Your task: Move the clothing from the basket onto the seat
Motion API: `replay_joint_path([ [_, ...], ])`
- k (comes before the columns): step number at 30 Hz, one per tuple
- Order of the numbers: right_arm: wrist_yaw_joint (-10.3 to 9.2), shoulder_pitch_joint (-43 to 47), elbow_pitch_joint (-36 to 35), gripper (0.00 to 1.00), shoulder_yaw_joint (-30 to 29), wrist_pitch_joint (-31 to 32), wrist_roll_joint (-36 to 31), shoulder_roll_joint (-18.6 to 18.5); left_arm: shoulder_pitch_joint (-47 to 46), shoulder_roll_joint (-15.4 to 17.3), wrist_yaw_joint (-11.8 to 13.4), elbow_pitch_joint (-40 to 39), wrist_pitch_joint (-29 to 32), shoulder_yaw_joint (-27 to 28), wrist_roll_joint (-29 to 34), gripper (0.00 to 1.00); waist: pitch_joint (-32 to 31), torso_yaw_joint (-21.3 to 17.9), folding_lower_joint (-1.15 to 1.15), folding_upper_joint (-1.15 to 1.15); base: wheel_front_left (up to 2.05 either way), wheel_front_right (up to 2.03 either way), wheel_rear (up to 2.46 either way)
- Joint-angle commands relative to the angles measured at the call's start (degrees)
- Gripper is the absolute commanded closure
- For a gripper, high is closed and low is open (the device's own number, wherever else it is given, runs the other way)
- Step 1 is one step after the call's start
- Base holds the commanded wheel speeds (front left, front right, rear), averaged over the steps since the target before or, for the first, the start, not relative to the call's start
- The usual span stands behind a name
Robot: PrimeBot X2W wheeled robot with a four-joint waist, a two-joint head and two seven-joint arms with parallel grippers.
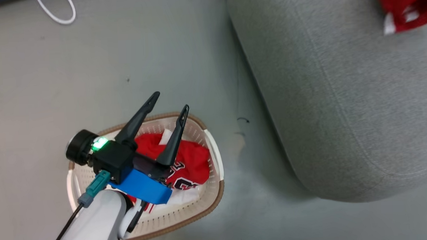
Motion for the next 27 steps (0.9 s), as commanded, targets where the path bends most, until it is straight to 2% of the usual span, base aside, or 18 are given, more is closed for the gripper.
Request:
replay_joint_path([
  [1, 0.03, -1.2, 0.6, 1.0, -0.6, 0.3, 0.1, -0.5, -1.2, 0.5, 0.3, -0.5, -0.1, 0.3, 0.4, 0.0, 3.6, 2.0, -0.01, 0.0, 0.0, 0.0, 0.0],
  [5, 0.03, -2.5, 5.9, 1.0, -5.5, 1.2, -1.3, -2.7, -3.1, 1.3, 0.3, -2.8, -0.1, 0.6, 1.0, 0.0, 7.7, 3.7, -0.01, 0.0, 0.0, 0.0, 0.0],
  [8, 0.03, -0.6, 10.1, 1.0, -7.7, 0.8, -4.7, -3.5, -3.9, 1.4, 0.4, -3.8, -0.1, 0.4, 1.4, 0.0, 9.4, 4.8, -0.01, 0.0, 0.0, 0.0, 0.0],
  [18, 0.02, 1.3, 24.9, 1.0, -15.6, -2.3, -13.1, -2.1, -4.6, 0.9, 1.0, -4.4, -0.2, 0.7, 1.3, 0.0, 11.1, 7.6, -0.01, 0.0, 0.0, 0.0, 0.0],
  [19, 0.03, 1.1, 25.8, 0.76, -15.9, -2.9, -13.7, -2.1, -4.6, 0.8, 1.0, -4.5, -0.3, 0.8, 1.4, 0.0, 11.1, 7.7, -0.01, 0.0, 0.0, 0.0, 0.0],
  [20, 0.03, 0.8, 26.7, 0.65, -16.2, -3.5, -14.1, -2.2, -4.6, 0.7, 1.0, -4.4, -0.3, 0.9, 1.4, 0.0, 10.9, 7.8, -0.01, 0.0, 0.0, 0.0, 0.0],
  [21, 0.02, 0.5, 27.6, 0.0, -16.3, -4.0, -14.5, -2.3, -4.6, 0.6, 1.1, -4.3, -0.3, 1.0, 1.3, 0.0, 10.7, 7.9, -0.01, 0.0, 0.0, 0.0, 0.0],
  [27, 0.02, 1.2, 32.2, 0.0, -13.8, -7.1, -16.0, -2.9, -3.8, -0.8, 1.0, -3.6, -0.3, 1.6, 1.0, 0.0, 7.6, 7.9, -0.01, 0.0, 0.0, 0.0, 0.0],
])
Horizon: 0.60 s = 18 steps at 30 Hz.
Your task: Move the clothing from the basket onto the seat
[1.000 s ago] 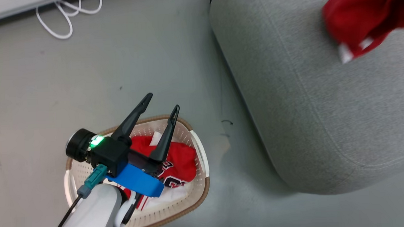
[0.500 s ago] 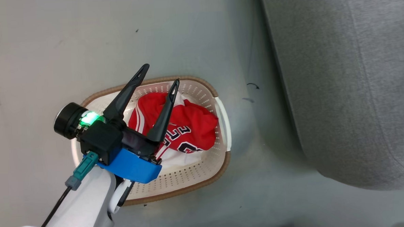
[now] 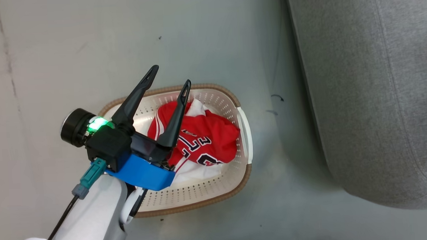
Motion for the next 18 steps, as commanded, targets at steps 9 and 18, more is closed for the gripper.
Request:
replay_joint_path([
  [9, 0.01, 7.7, 1.4, 0.0, 5.6, -6.5, 2.5, 0.9, 3.4, -3.1, -0.3, 2.2, -0.3, 2.4, -0.9, 0.0, -9.3, 0.7, 0.0, 0.0, 0.0, 0.0, 0.0],
  [18, 0.01, 20.1, -7.2, 0.0, 12.7, -8.2, 4.8, 7.1, 10.0, -5.6, -0.5, 5.7, -0.3, 7.5, -1.6, 0.0, -19.2, 0.7, 0.0, 0.0, 0.0, 0.0, 0.0],
])
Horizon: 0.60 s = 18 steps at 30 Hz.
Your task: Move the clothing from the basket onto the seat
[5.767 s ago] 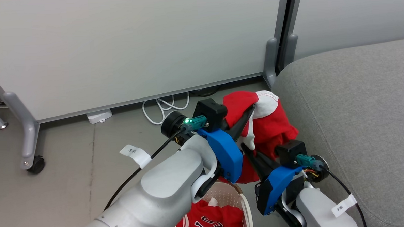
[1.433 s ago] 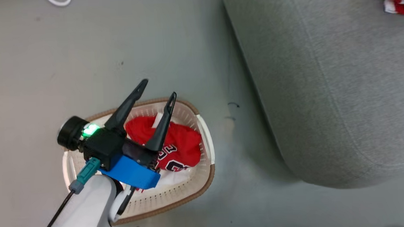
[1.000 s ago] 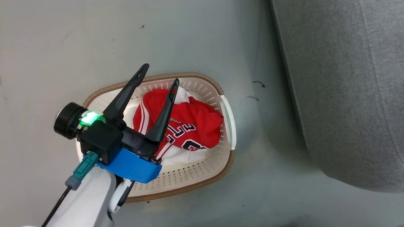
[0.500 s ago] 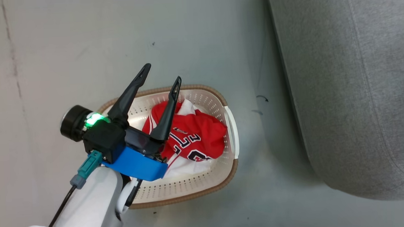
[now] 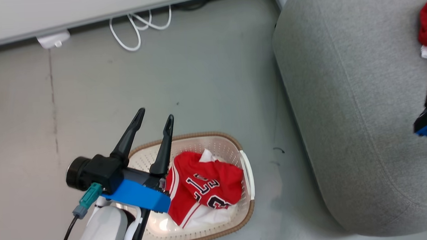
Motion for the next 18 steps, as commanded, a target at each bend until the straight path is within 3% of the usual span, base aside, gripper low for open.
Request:
replay_joint_path([
  [1, 0.01, 2.5, -2.2, 0.0, 1.0, -0.4, 0.5, 1.2, 1.3, -0.3, -0.1, 0.7, -0.3, 1.0, -0.2, 0.0, -3.9, -0.1, 0.01, 0.0, 0.0, 0.0, 0.0],
  [8, 0.02, 13.3, -15.5, 0.0, 4.6, 0.3, 0.7, 6.1, 4.6, -2.4, -0.2, 4.5, -0.3, 6.1, -0.5, 0.0, -9.6, 1.0, 0.01, 0.0, 0.0, 0.0, 0.0],
  [18, 0.02, 27.5, -32.1, 0.0, 11.5, 4.9, 2.7, 9.1, 8.4, -3.6, -0.5, 7.9, -0.3, 10.4, 0.6, 0.0, -15.1, 4.2, 0.01, 0.0, 0.0, 0.0, 0.0],
])
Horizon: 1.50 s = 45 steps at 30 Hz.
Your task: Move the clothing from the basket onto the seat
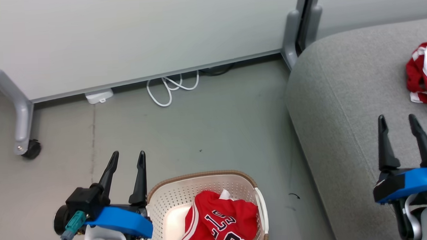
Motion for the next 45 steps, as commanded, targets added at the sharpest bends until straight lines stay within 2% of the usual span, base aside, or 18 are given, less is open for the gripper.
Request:
replay_joint_path([
  [1, 0.02, 2.1, -1.7, 0.0, 1.2, 0.6, 0.9, 0.2, 0.9, -0.1, -0.3, 0.4, -0.3, 0.7, 0.5, 0.0, -1.5, 1.4, 0.02, 0.0, 0.0, 0.0, 0.0],
  [9, 0.03, 7.4, -3.4, 0.0, 6.5, 1.6, 6.4, 0.2, 3.6, -0.9, -0.4, 1.5, -0.3, 3.8, 0.9, 0.0, -3.9, 4.1, 0.02, 0.0, 0.0, 0.0, 0.0],
  [18, 0.03, 10.0, -2.6, 0.0, 9.5, 1.8, 6.9, 0.2, 5.0, -0.7, -0.5, 2.9, -0.3, 4.8, 1.5, 0.0, -5.4, 5.6, 0.02, 0.0, 0.0, 0.0, 0.0],
  [45, 0.03, 9.8, -2.3, 0.0, 11.6, 1.4, 7.7, 0.2, 3.6, -0.2, -0.6, 4.3, -0.3, 4.0, 1.1, 0.0, -4.4, 5.8, 0.02, 0.0, 0.0, 0.0, 0.0],
])
